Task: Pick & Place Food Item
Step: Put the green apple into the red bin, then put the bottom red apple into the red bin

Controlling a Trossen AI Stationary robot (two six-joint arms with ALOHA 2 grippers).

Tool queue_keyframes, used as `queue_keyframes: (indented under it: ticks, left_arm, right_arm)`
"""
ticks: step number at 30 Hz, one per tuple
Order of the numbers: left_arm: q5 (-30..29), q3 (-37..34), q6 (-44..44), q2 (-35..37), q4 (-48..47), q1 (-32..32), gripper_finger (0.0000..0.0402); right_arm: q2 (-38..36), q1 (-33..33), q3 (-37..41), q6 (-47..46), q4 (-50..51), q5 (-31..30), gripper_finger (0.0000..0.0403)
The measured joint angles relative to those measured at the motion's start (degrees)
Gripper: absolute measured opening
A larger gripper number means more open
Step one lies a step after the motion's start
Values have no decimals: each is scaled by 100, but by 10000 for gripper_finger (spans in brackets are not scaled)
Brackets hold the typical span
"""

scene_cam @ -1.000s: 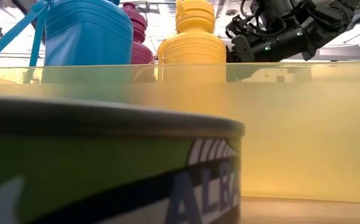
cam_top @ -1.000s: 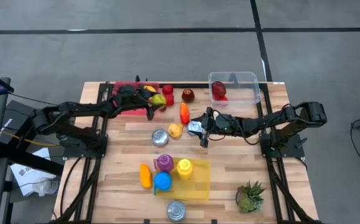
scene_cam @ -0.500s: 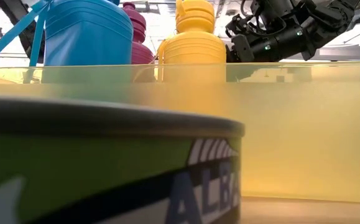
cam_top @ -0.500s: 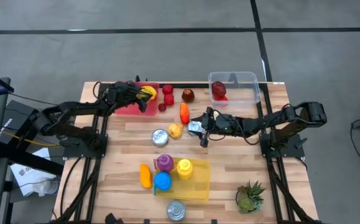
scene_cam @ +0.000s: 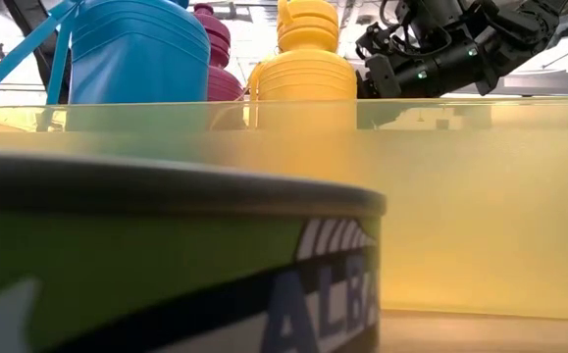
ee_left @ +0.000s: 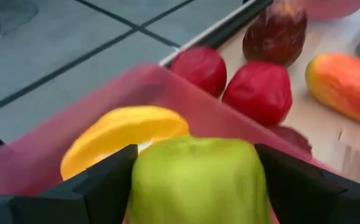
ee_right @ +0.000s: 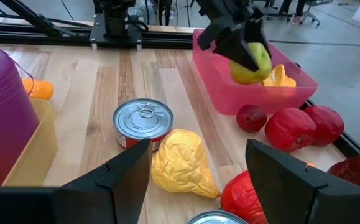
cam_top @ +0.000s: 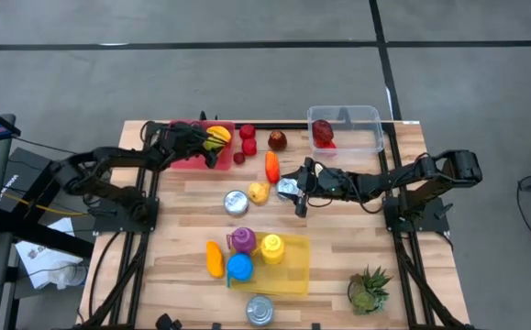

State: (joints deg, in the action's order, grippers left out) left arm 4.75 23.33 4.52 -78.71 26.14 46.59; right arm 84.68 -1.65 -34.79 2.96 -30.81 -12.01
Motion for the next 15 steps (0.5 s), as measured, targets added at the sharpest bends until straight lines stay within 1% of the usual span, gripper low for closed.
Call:
queue_keyframes:
  ticks: [5,10,12,15]
  left_arm:
    - [-2,2,9,371,-206,0,337]
    - [-28,8,-29,702,-315,-93,347]
    - [-18,146,48,766,-497,-256,346]
    - [12,564,328,718,-1172,-522,340]
  right_arm:
    - [0,-1,0,0,15,-2,249]
    - [0,0,0,0,17,0,249]
    - [0,-2,0,0,18,0,249]
    - [0,-30,0,0,32,0,249]
